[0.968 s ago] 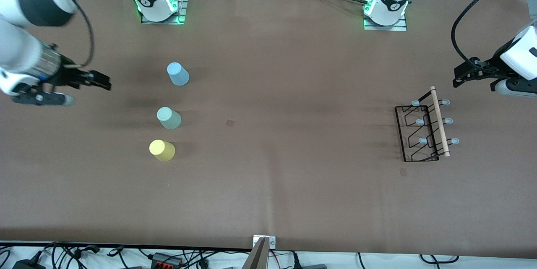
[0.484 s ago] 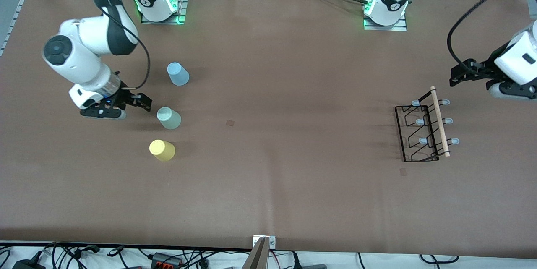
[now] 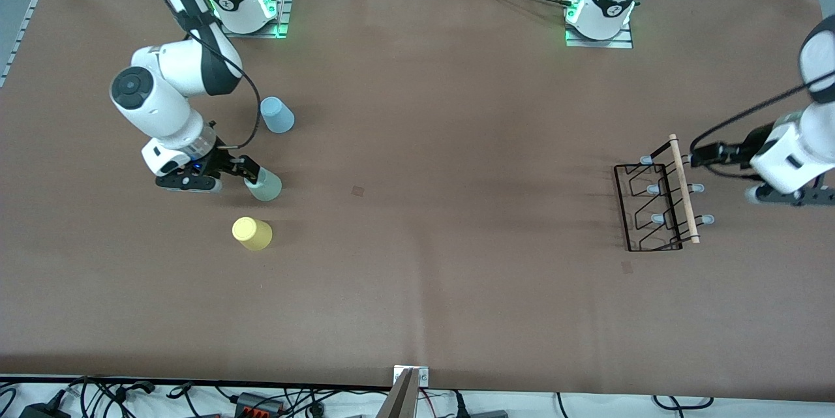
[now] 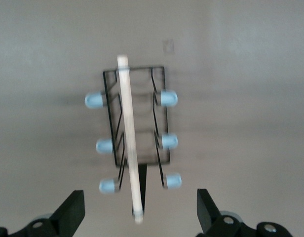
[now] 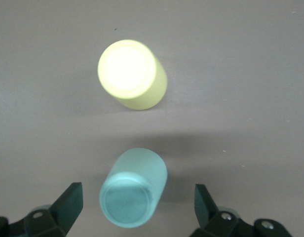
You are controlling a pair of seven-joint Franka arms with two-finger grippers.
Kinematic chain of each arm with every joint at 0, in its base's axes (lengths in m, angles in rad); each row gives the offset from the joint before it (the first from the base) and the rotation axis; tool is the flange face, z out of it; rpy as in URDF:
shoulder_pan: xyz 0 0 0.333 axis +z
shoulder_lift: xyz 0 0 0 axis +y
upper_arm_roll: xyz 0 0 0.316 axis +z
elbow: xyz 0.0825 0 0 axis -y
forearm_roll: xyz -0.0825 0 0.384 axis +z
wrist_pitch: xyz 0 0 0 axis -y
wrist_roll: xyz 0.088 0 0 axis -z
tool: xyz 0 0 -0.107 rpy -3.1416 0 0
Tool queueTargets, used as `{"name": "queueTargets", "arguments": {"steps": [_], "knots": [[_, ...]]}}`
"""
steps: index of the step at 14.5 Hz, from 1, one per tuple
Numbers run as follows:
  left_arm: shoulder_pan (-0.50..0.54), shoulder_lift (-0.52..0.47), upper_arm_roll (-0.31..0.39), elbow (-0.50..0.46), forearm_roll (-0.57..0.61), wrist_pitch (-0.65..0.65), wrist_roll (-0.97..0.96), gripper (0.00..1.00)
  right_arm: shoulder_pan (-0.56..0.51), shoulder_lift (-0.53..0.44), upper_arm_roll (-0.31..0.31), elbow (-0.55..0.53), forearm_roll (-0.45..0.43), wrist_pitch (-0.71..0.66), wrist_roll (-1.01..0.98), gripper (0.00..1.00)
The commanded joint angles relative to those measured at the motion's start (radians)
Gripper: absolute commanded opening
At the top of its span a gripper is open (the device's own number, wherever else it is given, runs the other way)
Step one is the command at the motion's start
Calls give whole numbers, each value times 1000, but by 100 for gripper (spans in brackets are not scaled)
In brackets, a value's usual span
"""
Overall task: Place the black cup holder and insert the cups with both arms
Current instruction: 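Grasp the green cup with the right gripper while the left gripper grasps the handle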
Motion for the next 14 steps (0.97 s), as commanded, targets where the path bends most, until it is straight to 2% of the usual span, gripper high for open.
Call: {"name": "queueTargets", "arguments": {"steps": [1, 3, 5, 6, 9, 10, 12, 14], "knots": [[23, -40, -6, -206, 1, 258, 44, 99, 30, 36, -3, 2, 7, 42, 12, 100], [36, -40, -6, -329, 0, 486, 98, 99, 31, 56, -3, 1, 7, 50, 12, 100], [38, -42, -7, -400, 0, 596, 103, 84, 33, 68, -3, -4, 7, 51, 12, 100], [38, -42, -7, -407, 0, 595, 101, 76, 33, 71, -3, -9, 7, 51, 12, 100], [39, -54, -7, -422, 0, 570, 103, 40, 33, 73, -3, -19, 7, 51, 12, 100], [39, -53, -7, -422, 0, 569, 103, 32, 33, 73, -3, -21, 7, 50, 13, 100], [38, -54, -7, -419, 0, 558, 97, 5, 33, 79, -3, -27, 7, 50, 12, 100], [47, -53, -7, -413, 0, 553, 106, 4, 33, 79, -3, -33, 7, 48, 13, 100]]}}
